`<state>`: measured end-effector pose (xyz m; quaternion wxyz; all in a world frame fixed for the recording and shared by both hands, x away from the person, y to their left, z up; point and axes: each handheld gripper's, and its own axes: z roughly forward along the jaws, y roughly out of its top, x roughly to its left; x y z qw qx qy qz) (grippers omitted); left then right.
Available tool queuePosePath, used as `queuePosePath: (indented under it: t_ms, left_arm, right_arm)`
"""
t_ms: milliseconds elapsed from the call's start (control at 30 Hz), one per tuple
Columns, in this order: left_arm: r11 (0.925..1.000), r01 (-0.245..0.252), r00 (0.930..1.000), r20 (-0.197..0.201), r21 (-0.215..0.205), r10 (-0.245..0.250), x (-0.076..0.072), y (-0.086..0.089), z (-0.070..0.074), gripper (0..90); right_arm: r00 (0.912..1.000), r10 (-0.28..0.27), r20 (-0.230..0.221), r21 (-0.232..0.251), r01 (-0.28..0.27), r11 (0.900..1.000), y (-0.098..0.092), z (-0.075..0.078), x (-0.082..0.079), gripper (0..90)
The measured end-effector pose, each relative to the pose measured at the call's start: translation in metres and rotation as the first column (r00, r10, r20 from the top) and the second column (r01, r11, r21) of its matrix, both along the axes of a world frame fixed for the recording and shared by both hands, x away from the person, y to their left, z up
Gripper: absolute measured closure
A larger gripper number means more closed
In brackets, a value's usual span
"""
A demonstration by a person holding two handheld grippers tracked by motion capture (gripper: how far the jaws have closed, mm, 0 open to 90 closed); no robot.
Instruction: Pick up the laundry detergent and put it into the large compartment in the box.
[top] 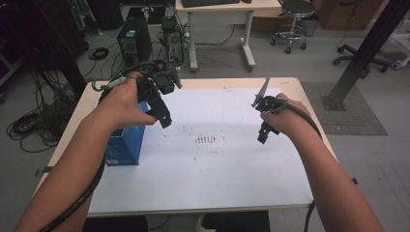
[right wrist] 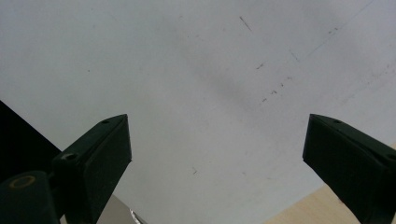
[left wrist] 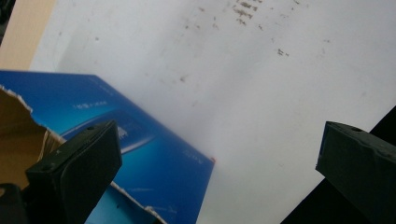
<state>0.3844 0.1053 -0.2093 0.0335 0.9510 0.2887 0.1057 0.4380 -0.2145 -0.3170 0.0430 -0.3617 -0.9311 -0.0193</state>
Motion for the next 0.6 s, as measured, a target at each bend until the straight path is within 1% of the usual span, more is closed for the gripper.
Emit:
queuePosePath:
  t_ms: [67,100,133,167,200,233,267,300,333,367,400,433,467,500,533,567,600]
  left_arm:
    - [0.9997,0.023,0.9997,0.012,0.007,-0.024,-0.002,-0.003,-0.001,0.2]
    - [0.9993,0.038,0.9991,0.019,0.003,-0.038,-0.004,-0.005,-0.002,0.2]
    - [0.9985,0.054,0.9984,0.017,-0.005,-0.054,-0.005,-0.006,-0.004,0.2]
    - [0.9949,0.101,0.9948,0.017,0.000,-0.101,-0.008,-0.010,-0.009,0.2]
    - [0.9938,0.111,0.9938,0.008,0.003,-0.111,-0.009,-0.011,-0.012,0.2]
    - [0.9938,0.111,0.9938,0.008,0.003,-0.111,-0.009,-0.011,-0.012,0.2]
    - [0.9932,0.116,0.9932,-0.003,0.006,-0.116,-0.009,-0.012,-0.015,0.2]
    - [0.9903,0.138,0.9897,-0.038,0.008,-0.138,-0.009,-0.014,-0.022,0.2]
    - [0.9903,0.138,0.9897,-0.038,0.008,-0.138,-0.009,-0.014,-0.022,0.2]
    - [0.9869,0.160,0.9849,-0.072,0.022,-0.158,-0.007,-0.016,-0.025,0.1]
    - [0.9859,0.166,0.9828,-0.086,0.021,-0.164,-0.007,-0.017,-0.027,0.2]
    - [0.9837,0.179,0.9786,-0.106,0.015,-0.176,-0.007,-0.018,-0.028,0.2]
    - [0.9807,0.195,0.9745,-0.115,0.011,-0.193,-0.007,-0.019,-0.028,0.2]
    - [0.9807,0.195,0.9745,-0.115,0.011,-0.193,-0.007,-0.019,-0.028,0.2]
    - [0.9779,0.209,0.9710,-0.120,0.006,-0.207,-0.007,-0.020,-0.028,0.2]
    - [0.9736,0.228,0.9654,-0.130,0.002,-0.226,-0.007,-0.022,-0.028,0.2]
    - [0.9667,0.256,0.9571,-0.142,0.004,-0.253,-0.006,-0.024,-0.028,0.2]
  right_arm:
    - [1.0000,0.006,0.002,-0.007,-0.005,1.000,-0.002,0.001,0.000,7.7]
    - [1.0000,-0.004,0.000,-0.002,0.004,1.000,-0.002,0.001,-0.001,7.7]
    - [1.0000,-0.002,0.001,-0.006,0.002,1.000,-0.002,0.000,-0.001,7.7]
    - [1.0000,-0.004,0.001,-0.009,0.004,1.000,-0.003,0.000,-0.001,7.7]
    - [1.0000,-0.006,-0.002,-0.007,0.006,1.000,-0.003,-0.001,-0.001,7.7]
    - [1.0000,-0.006,-0.002,-0.007,0.006,1.000,-0.003,-0.001,-0.001,7.7]
    - [1.0000,-0.008,-0.004,-0.006,0.008,1.000,-0.004,-0.001,-0.002,7.7]
    - [0.9999,-0.010,-0.004,-0.005,0.010,1.000,-0.004,-0.002,-0.002,7.7]
    - [0.9999,-0.010,-0.004,-0.005,0.010,1.000,-0.004,-0.002,-0.002,7.7]
    - [1.0000,-0.004,-0.008,-0.010,0.004,1.000,-0.004,-0.002,-0.002,7.7]
    - [0.9999,-0.006,-0.010,-0.013,0.006,1.000,-0.004,-0.003,-0.002,7.7]
    - [0.9999,-0.004,-0.010,-0.013,0.003,1.000,-0.003,-0.003,-0.002,7.7]
    - [0.9999,-0.005,-0.011,-0.010,0.005,1.000,-0.002,-0.003,-0.002,7.7]
    - [0.9999,-0.005,-0.011,-0.010,0.005,1.000,-0.002,-0.003,-0.002,7.7]
    - [0.9999,-0.003,-0.010,-0.013,0.003,1.000,-0.002,-0.003,-0.003,7.7]
    - [0.9999,-0.001,-0.010,-0.014,0.001,1.000,-0.001,-0.003,-0.003,7.7]
    - [1.0000,0.000,-0.010,-0.013,0.000,1.000,0.000,-0.003,-0.003,7.7]
